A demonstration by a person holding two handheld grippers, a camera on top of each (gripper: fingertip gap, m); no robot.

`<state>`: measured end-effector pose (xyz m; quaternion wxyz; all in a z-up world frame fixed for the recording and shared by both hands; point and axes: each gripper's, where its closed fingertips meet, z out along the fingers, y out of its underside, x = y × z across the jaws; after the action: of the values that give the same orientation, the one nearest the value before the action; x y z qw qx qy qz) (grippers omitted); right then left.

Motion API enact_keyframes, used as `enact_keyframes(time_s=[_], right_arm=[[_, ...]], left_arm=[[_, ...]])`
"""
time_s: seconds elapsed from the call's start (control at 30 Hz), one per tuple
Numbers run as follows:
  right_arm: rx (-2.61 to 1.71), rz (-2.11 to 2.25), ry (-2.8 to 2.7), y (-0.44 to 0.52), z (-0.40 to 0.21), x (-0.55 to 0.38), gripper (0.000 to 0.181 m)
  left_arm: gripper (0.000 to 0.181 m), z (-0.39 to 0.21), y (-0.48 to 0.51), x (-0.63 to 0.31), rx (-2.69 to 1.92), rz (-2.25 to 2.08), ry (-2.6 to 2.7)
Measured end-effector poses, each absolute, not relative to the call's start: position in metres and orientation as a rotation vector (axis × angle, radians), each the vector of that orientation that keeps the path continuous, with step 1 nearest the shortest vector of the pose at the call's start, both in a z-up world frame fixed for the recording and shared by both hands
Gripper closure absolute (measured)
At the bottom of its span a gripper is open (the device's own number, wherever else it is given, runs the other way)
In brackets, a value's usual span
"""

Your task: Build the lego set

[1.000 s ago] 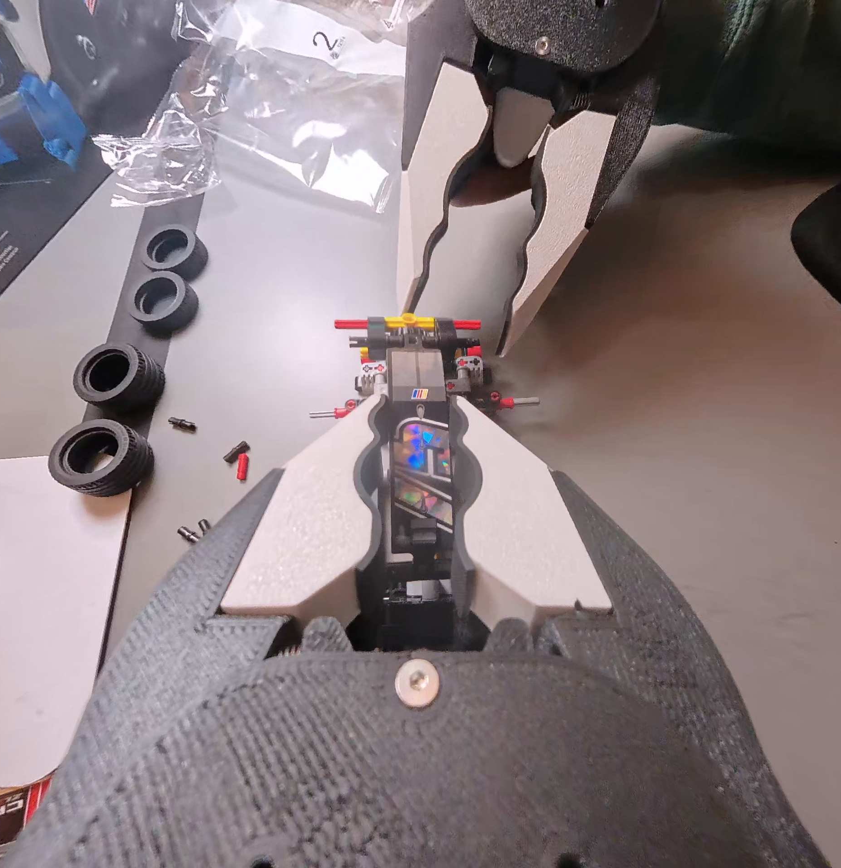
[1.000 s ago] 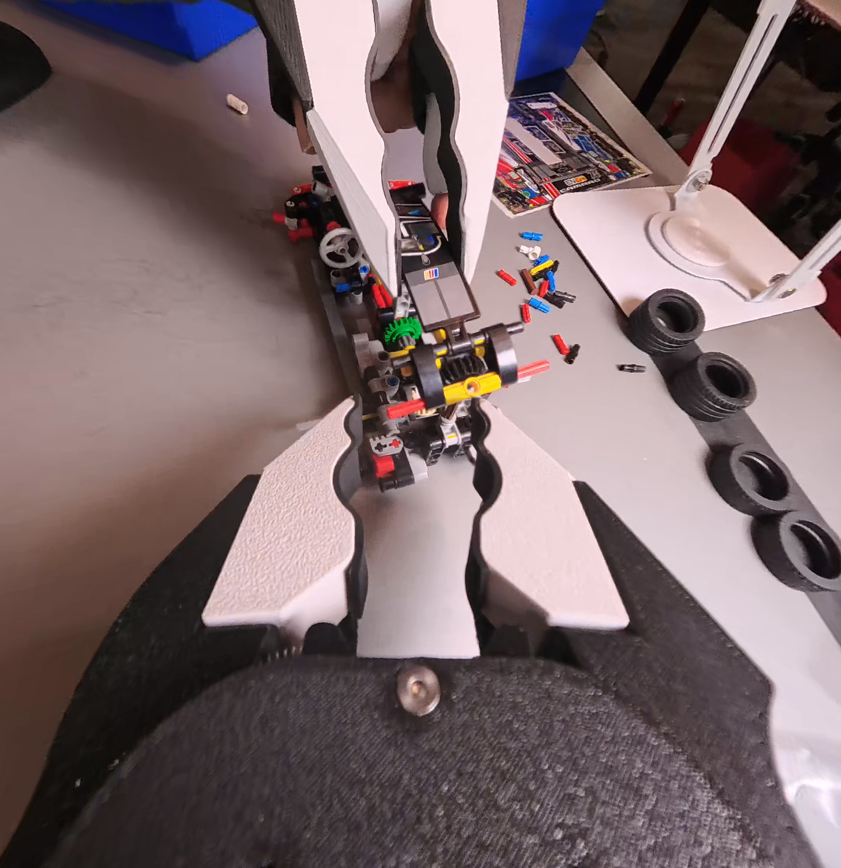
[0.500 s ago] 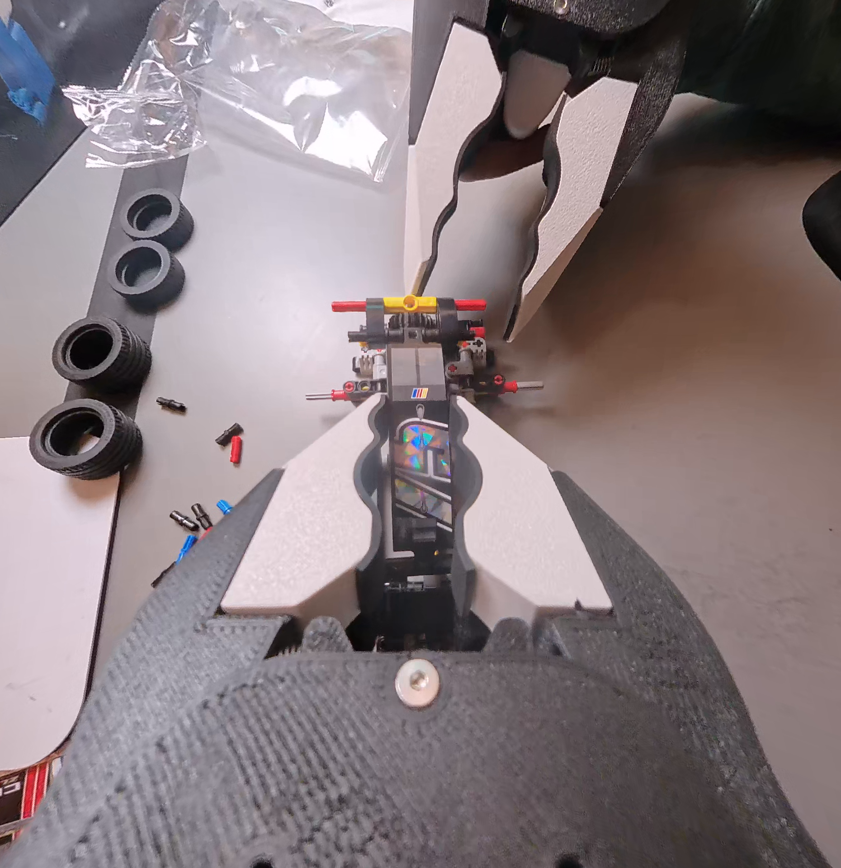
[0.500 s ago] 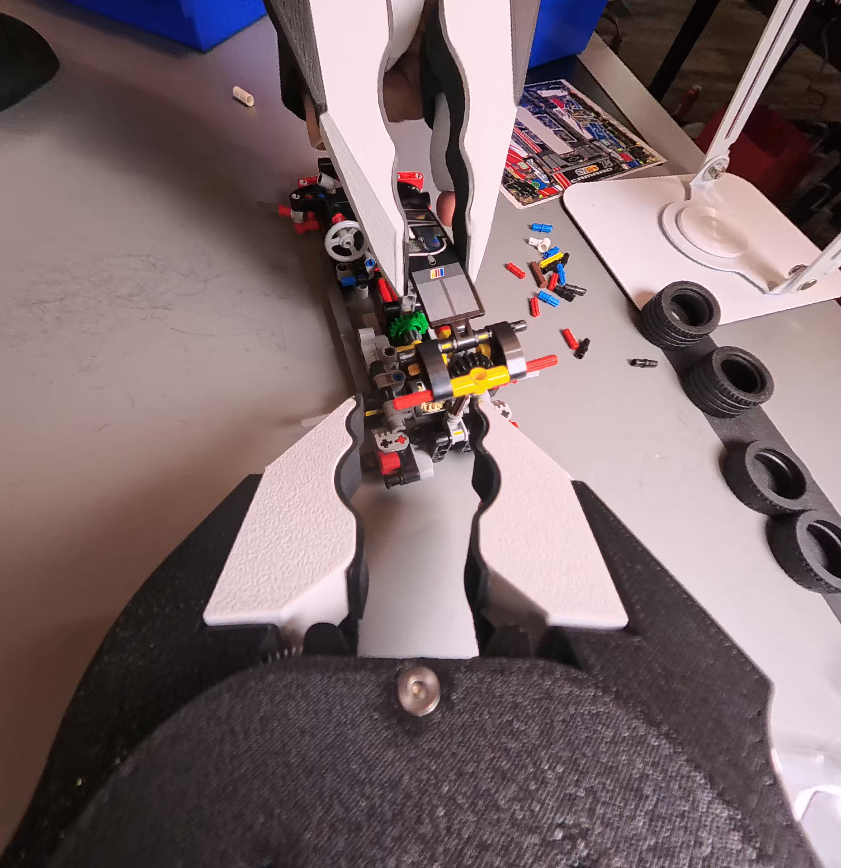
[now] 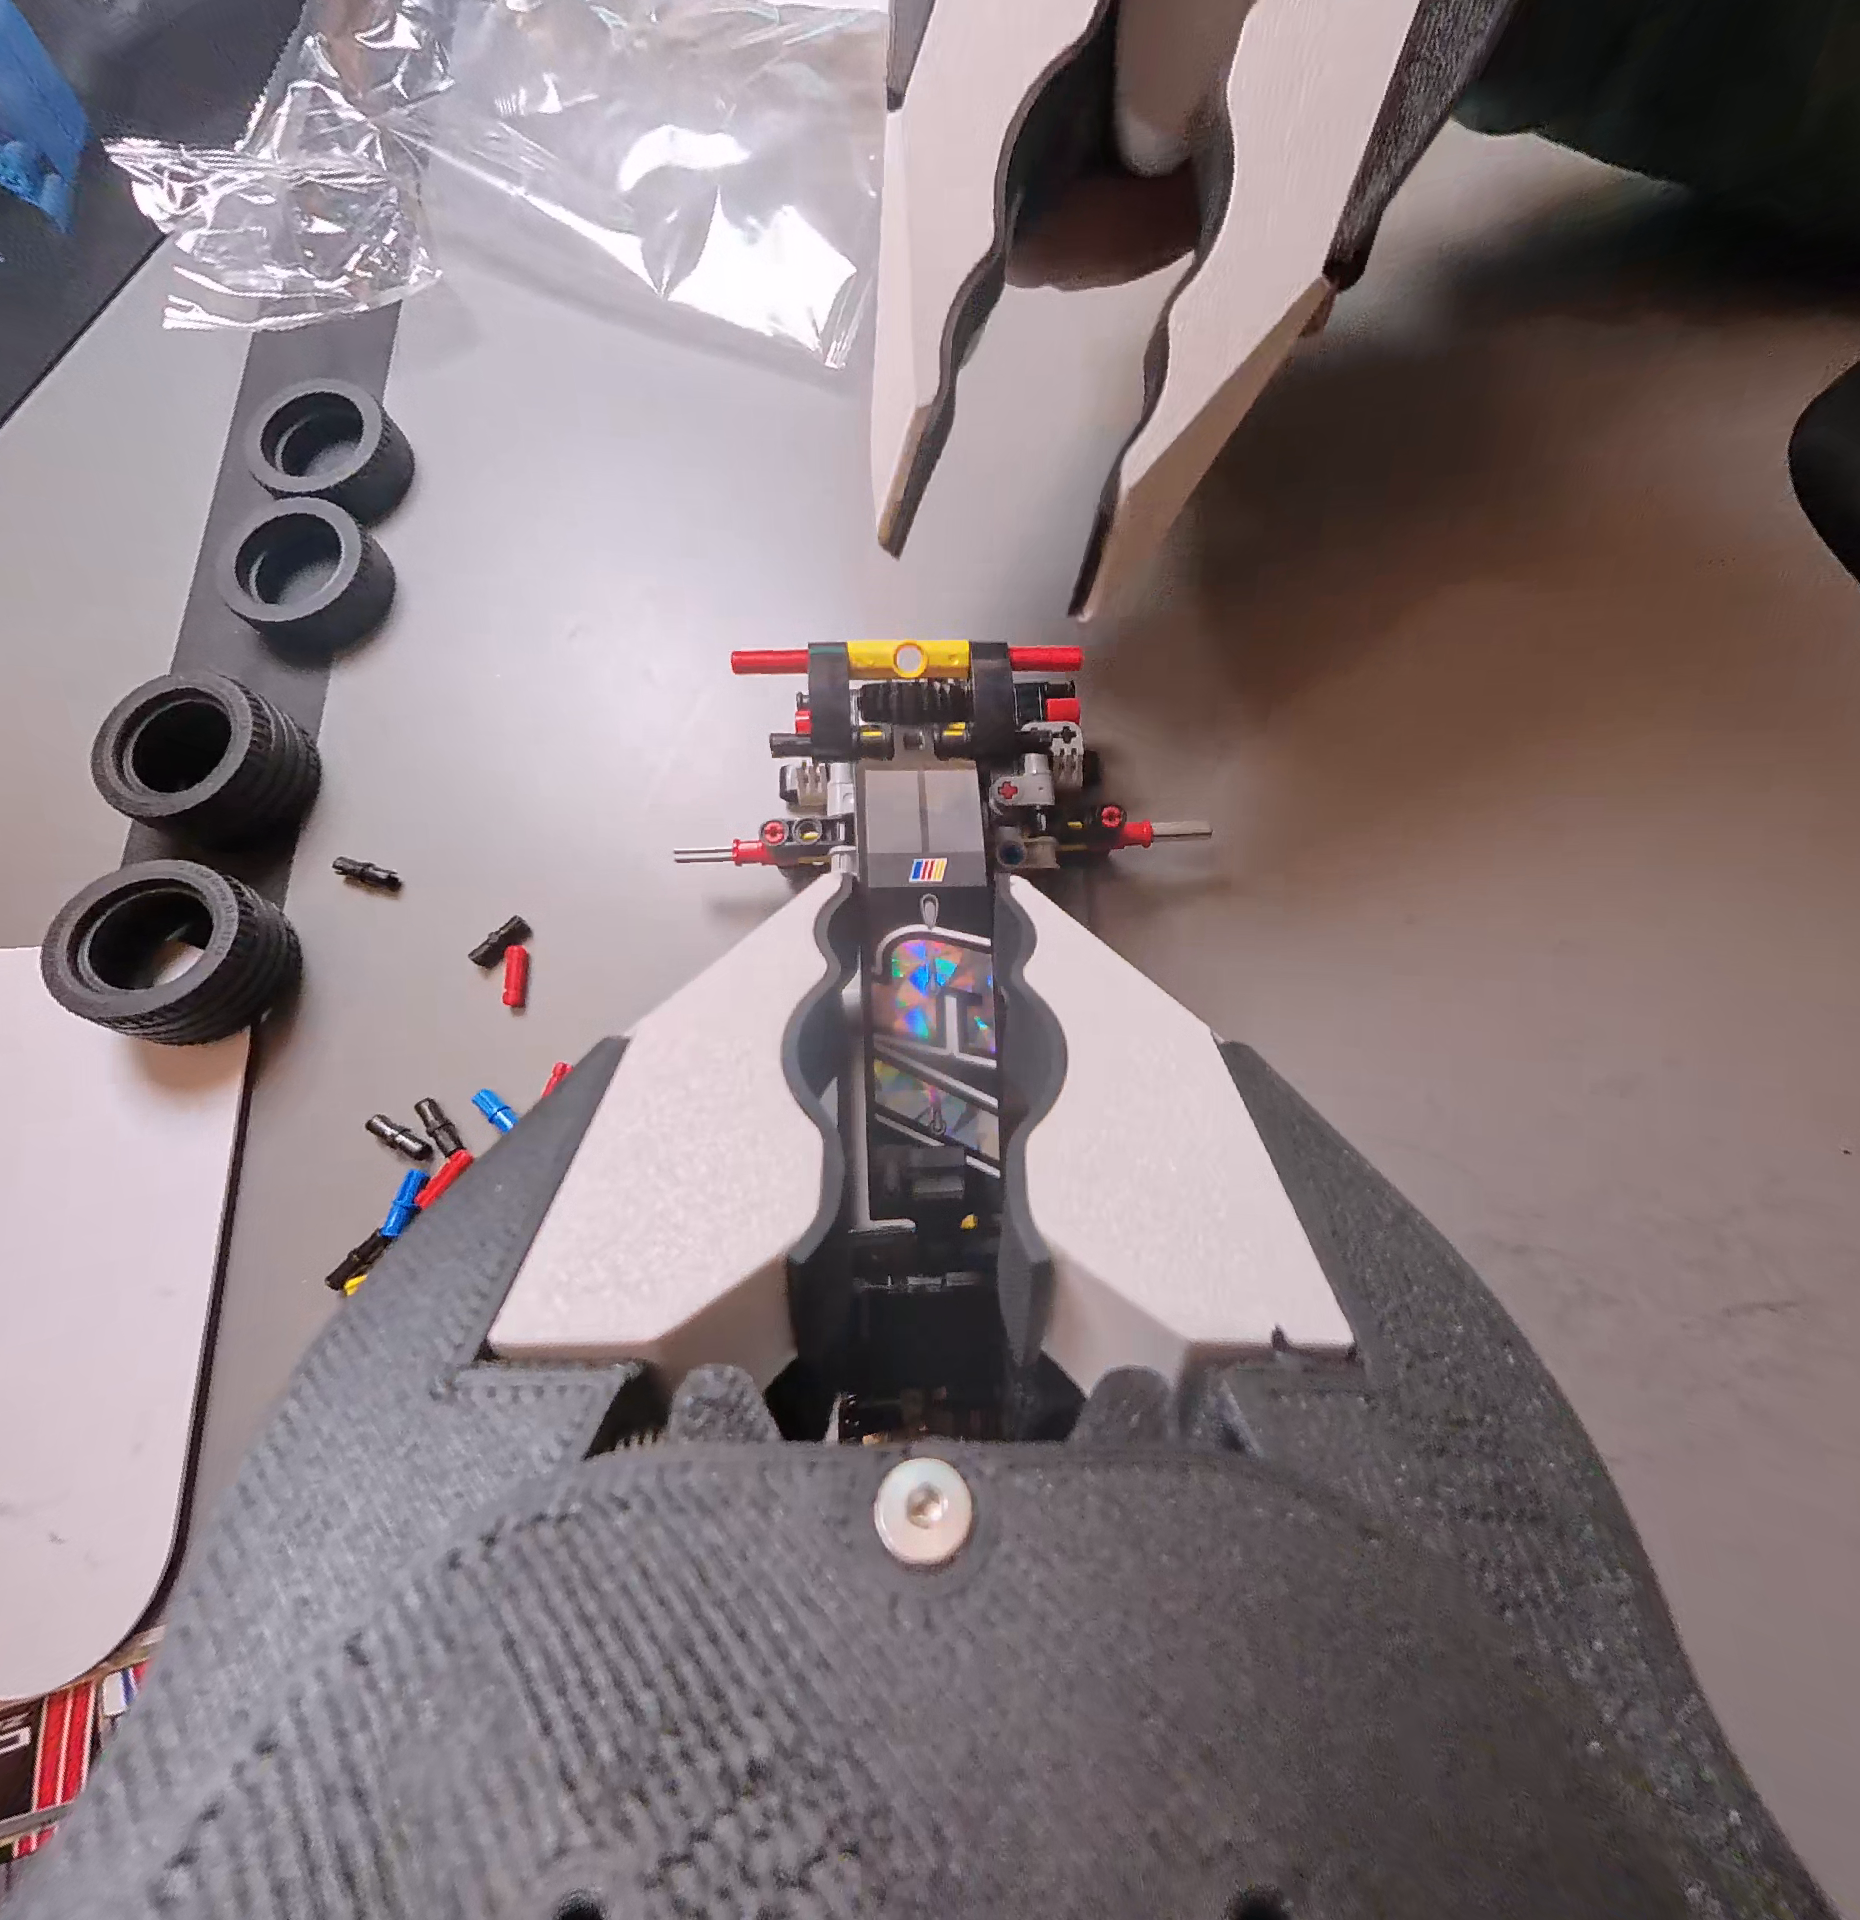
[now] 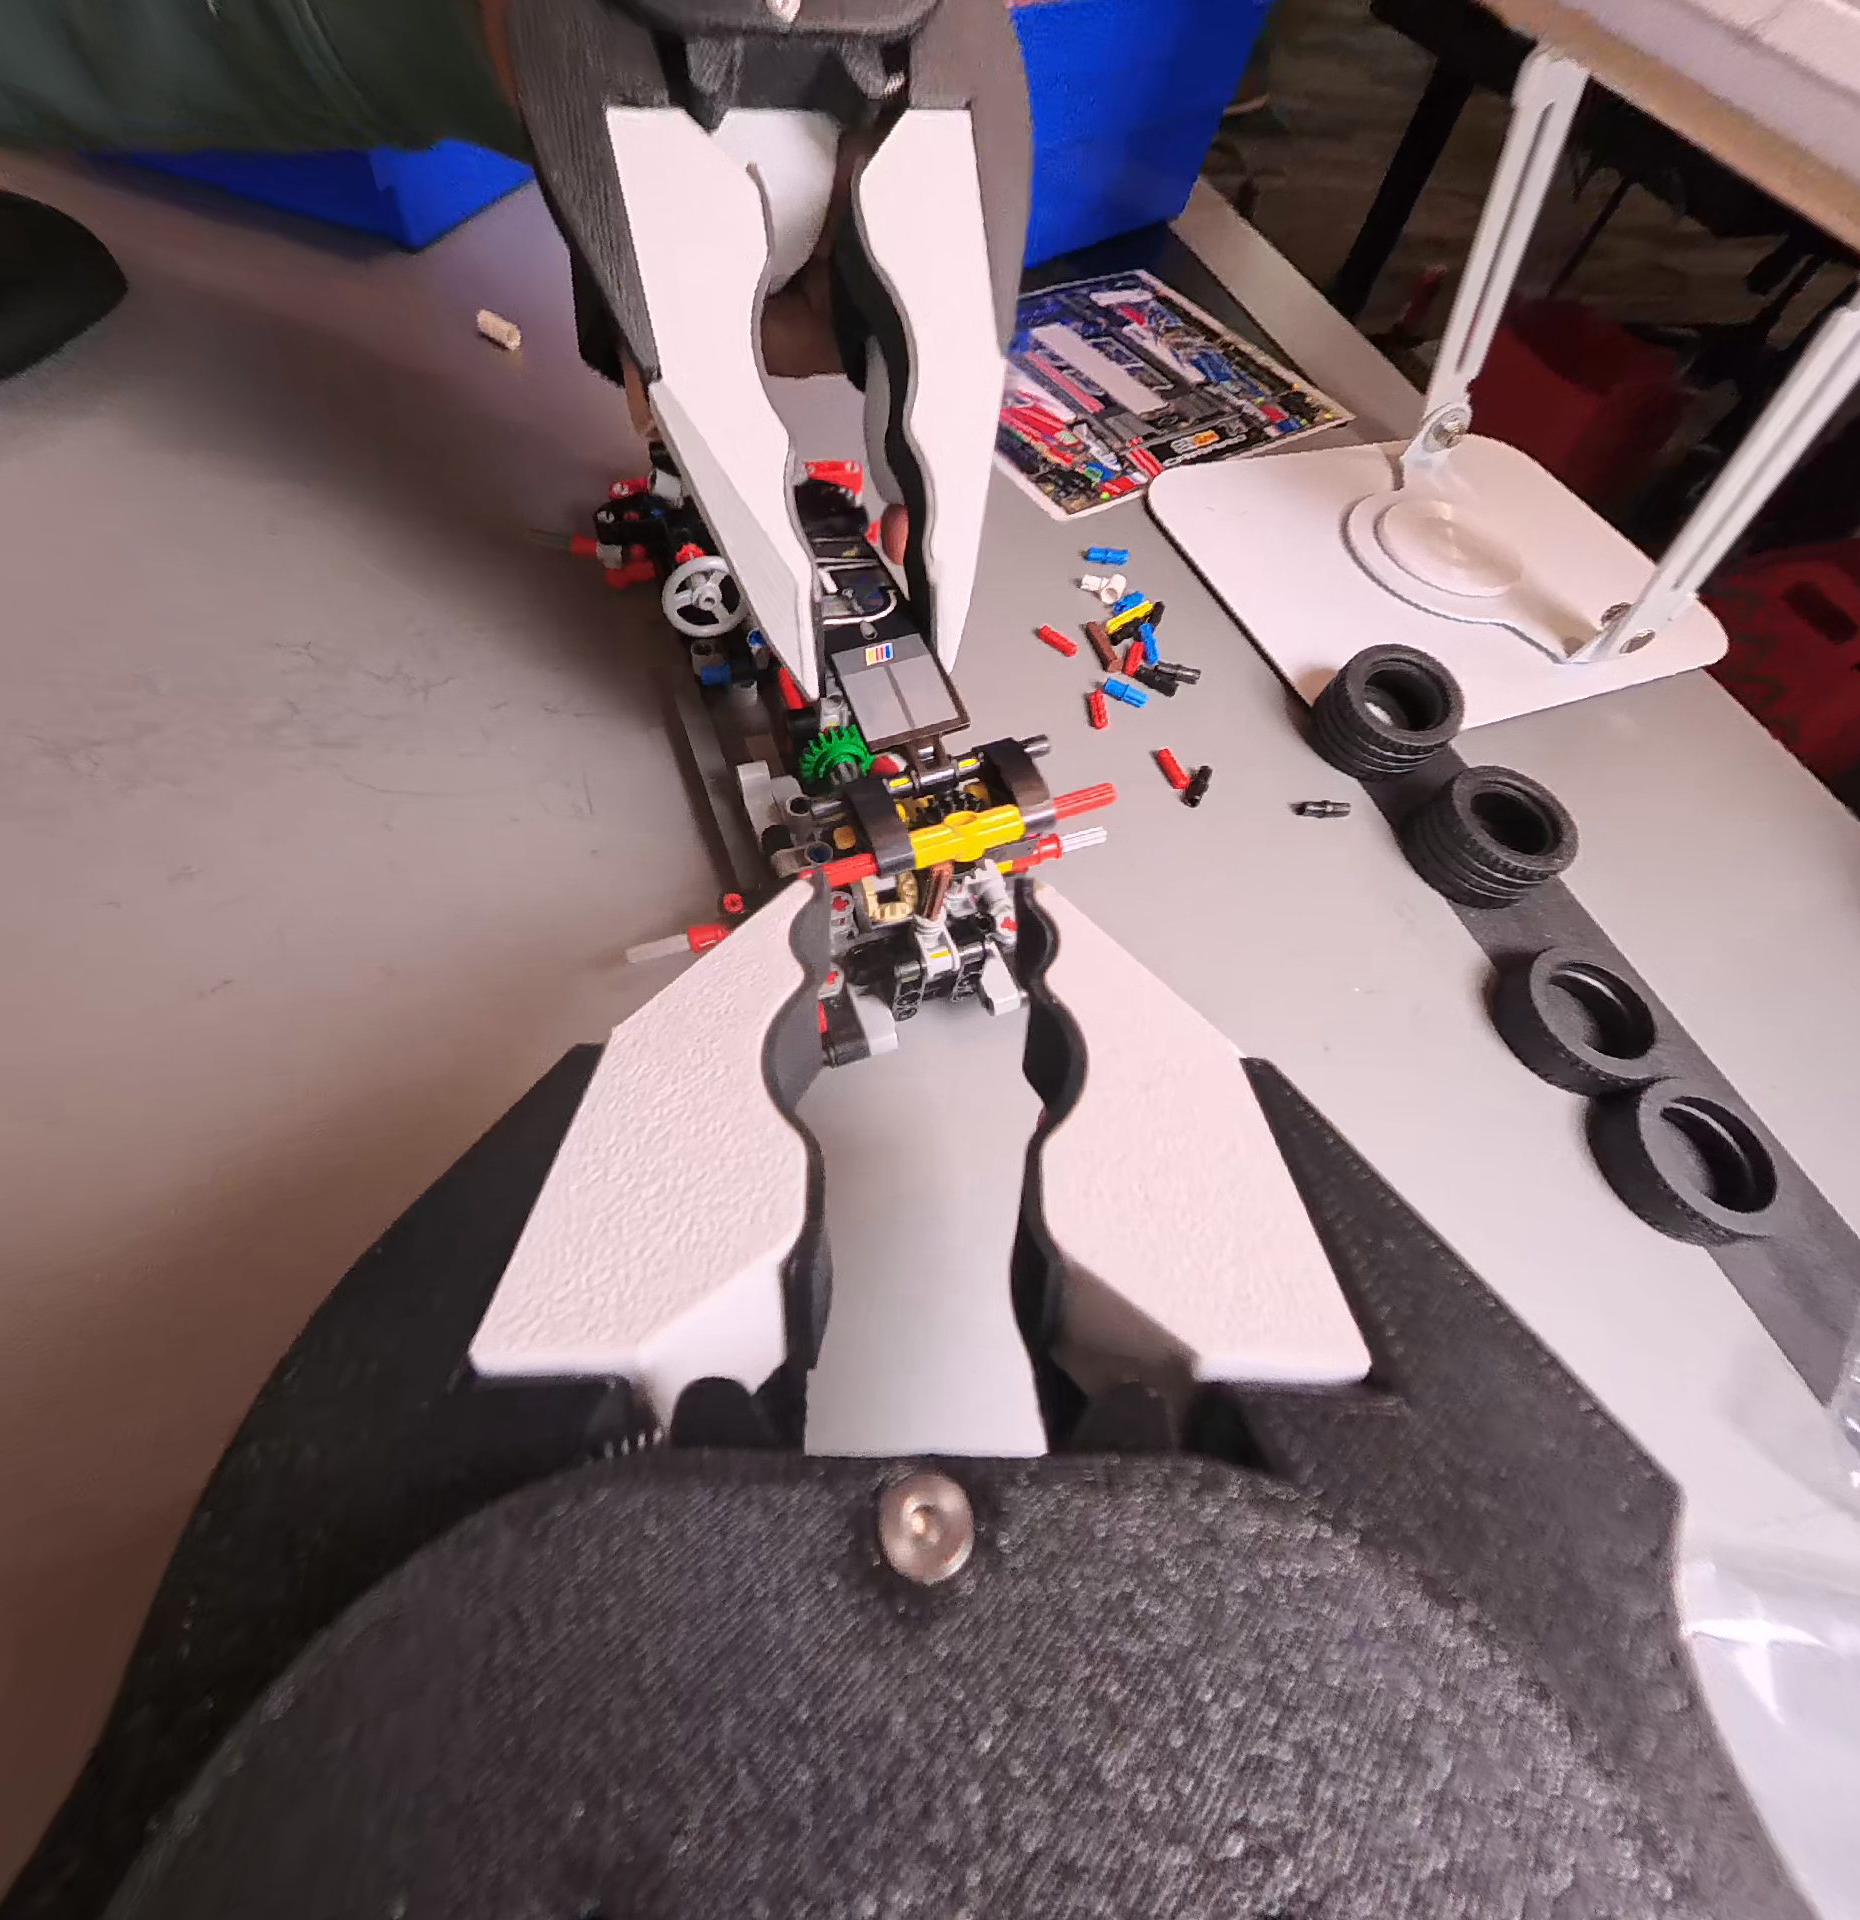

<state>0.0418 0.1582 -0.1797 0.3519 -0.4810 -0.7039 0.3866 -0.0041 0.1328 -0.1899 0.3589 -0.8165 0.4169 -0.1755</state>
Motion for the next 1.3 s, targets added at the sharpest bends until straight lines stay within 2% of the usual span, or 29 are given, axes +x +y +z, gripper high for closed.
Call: enact_keyframes(time_s=[0.1, 0.17, 0.57, 0.6, 0.63, 0.73, 1.3], right_arm=[[-1.268, 1.04, -1.753, 0.168, -0.173, 0.043, 0.163], [-1.282, 1.054, -1.75, 0.169, -0.175, 0.042, 0.165], [-1.303, 1.03, -1.831, 0.157, -0.209, 0.024, 0.157], [-1.297, 1.018, -1.834, 0.156, -0.212, 0.02, 0.162], [-1.29, 1.015, -1.842, 0.154, -0.214, 0.018, 0.174], [-1.254, 1.038, -1.87, 0.145, -0.215, 0.018, 0.178], [-0.916, 1.163, -2.115, 0.006, -0.215, 0.051, 0.178]], left_arm=[[0.158, -0.19, 0.133, -0.004, -2.105, -0.461, 1.076], [0.158, -0.19, 0.132, -0.004, -2.105, -0.467, 1.078], [0.158, -0.186, 0.133, -0.001, -2.097, -0.511, 1.078], [0.158, -0.186, 0.132, -0.001, -2.094, -0.521, 1.078], [0.158, -0.185, 0.131, 0.0, -2.093, -0.529, 1.078], [0.158, -0.184, 0.123, 0.001, -2.089, -0.541, 1.087], [0.158, -0.183, -0.008, 0.034, -2.034, -0.618, 1.176]])
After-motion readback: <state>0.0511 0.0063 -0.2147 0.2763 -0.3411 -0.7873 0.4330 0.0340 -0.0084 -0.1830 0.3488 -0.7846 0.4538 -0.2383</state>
